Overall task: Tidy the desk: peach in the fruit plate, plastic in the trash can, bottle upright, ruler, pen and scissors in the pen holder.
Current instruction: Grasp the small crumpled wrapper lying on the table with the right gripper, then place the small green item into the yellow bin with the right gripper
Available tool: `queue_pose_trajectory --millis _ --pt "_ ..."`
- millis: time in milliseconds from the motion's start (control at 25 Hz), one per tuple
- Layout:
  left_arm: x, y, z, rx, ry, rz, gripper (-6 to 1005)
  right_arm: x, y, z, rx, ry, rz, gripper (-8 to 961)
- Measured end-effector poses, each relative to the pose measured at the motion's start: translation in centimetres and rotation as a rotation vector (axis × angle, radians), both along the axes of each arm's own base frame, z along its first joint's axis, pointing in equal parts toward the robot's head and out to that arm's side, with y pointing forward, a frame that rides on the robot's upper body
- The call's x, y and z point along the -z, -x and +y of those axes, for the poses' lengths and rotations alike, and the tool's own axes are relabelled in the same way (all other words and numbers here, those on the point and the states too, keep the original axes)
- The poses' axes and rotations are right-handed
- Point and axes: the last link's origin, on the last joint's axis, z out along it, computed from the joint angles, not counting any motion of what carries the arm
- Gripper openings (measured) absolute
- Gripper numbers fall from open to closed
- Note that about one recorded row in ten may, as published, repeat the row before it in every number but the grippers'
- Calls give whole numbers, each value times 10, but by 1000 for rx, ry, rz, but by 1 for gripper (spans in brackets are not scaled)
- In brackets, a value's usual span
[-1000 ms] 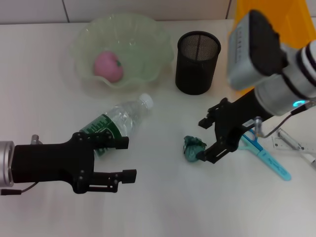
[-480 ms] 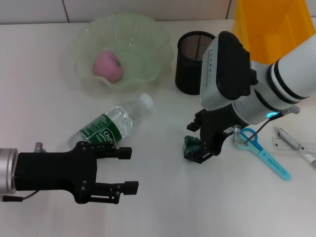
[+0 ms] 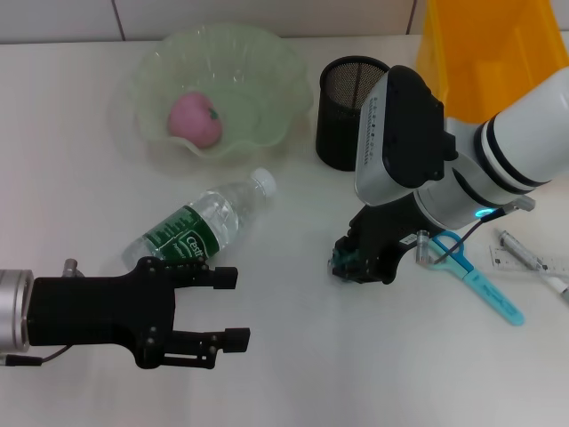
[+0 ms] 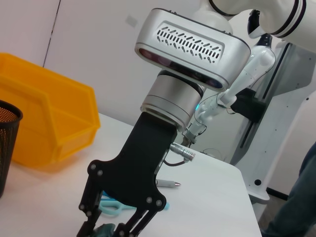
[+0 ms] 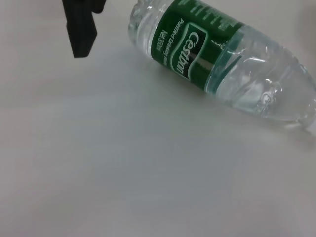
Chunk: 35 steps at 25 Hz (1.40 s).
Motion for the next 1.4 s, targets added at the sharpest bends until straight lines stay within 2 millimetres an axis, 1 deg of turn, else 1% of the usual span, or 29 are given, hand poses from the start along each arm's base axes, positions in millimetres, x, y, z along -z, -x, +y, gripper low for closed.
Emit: queue_pose_trajectory --millis 240,520,600,680,760,840,920,1000,1120,1200,1240,1320,1360,1400 --pt "0 1 0 -3 -3 2 810 -1 -2 0 11 -6 4 262" --pt "0 1 0 -4 -4 4 809 -4 -5 0 20 -18 14 204" --pt "0 1 1 -6 -5 4 809 -9 -5 1 31 -31 29 192" --pt "0 1 1 -7 -4 4 809 -19 -6 4 57 -53 63 180" --pt "0 2 0 -9 -3 4 809 -34 -6 7 85 -80 116 167" --pt "1 2 0 -11 -2 3 809 -55 -6 11 110 -118 195 155" --pt "1 2 0 -12 -1 3 809 -84 -7 15 137 -193 301 143" --pt "1 2 0 -12 -1 3 809 -118 -10 20 161 -301 421 131" --pt "0 3 0 -13 0 4 809 -170 -27 26 183 -501 580 104" --pt "0 3 0 -12 0 4 809 -191 -39 29 194 -605 661 86" --pt "0 3 0 -12 0 4 809 -199 -46 30 199 -655 700 91" --pt "1 2 1 -11 0 3 809 -206 -59 35 213 -744 742 100" --pt "1 2 1 -10 1 3 809 -206 -75 43 249 -837 762 104" --pt "1 2 1 -9 1 2 809 -206 -75 43 249 -837 762 109"
